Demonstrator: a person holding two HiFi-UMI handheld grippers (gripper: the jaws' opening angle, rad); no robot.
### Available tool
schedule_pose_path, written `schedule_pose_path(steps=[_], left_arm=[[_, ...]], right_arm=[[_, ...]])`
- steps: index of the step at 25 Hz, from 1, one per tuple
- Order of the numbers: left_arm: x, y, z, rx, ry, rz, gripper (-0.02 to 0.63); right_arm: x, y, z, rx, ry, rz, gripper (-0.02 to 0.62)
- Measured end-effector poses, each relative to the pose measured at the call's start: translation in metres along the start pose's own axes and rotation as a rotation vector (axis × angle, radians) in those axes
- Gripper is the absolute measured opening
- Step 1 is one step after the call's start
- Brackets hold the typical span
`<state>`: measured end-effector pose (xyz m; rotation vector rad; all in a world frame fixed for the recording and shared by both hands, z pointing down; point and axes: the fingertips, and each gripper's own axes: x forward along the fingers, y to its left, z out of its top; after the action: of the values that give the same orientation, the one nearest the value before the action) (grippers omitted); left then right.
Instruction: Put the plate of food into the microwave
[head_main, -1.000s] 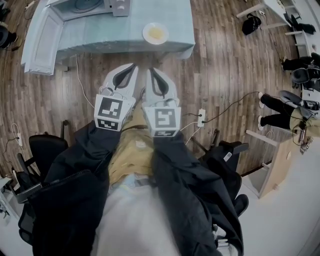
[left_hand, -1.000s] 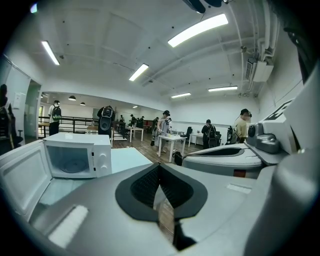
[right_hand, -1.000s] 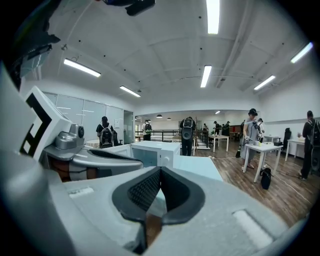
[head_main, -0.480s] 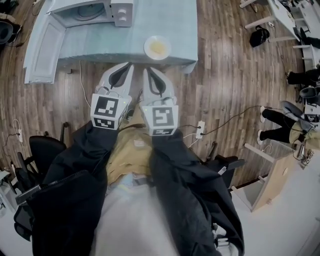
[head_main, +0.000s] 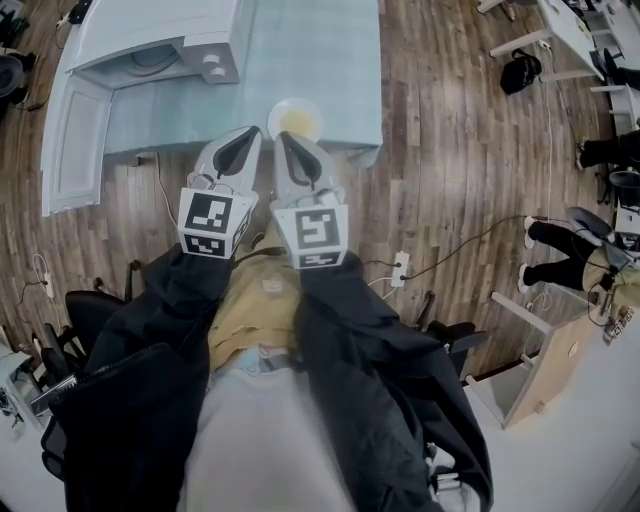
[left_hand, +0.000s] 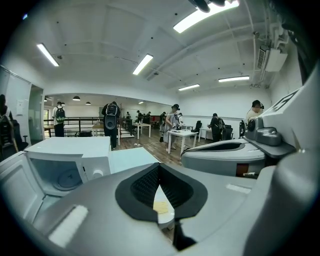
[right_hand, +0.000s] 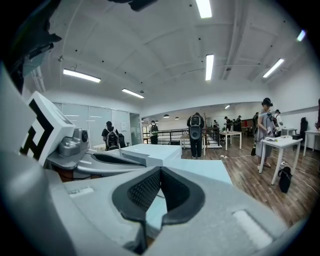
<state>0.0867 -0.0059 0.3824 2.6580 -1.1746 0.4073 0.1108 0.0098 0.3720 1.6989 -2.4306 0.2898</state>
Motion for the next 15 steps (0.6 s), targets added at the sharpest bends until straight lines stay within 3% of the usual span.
schedule_pose_path(steps=[9, 15], left_arm=[[0.041, 0.001, -0.008, -0.025, 0.074, -0.011, -0.005], [0.053, 0.017, -0.047, -0.041, 0.148, -0.029, -0.005]], right_arm=[[0.03, -0.034, -0.006, 0.035, 0.054, 0.025, -0.005], [0.04, -0.058, -0.043, 0.075, 0.16, -0.059, -0.005]])
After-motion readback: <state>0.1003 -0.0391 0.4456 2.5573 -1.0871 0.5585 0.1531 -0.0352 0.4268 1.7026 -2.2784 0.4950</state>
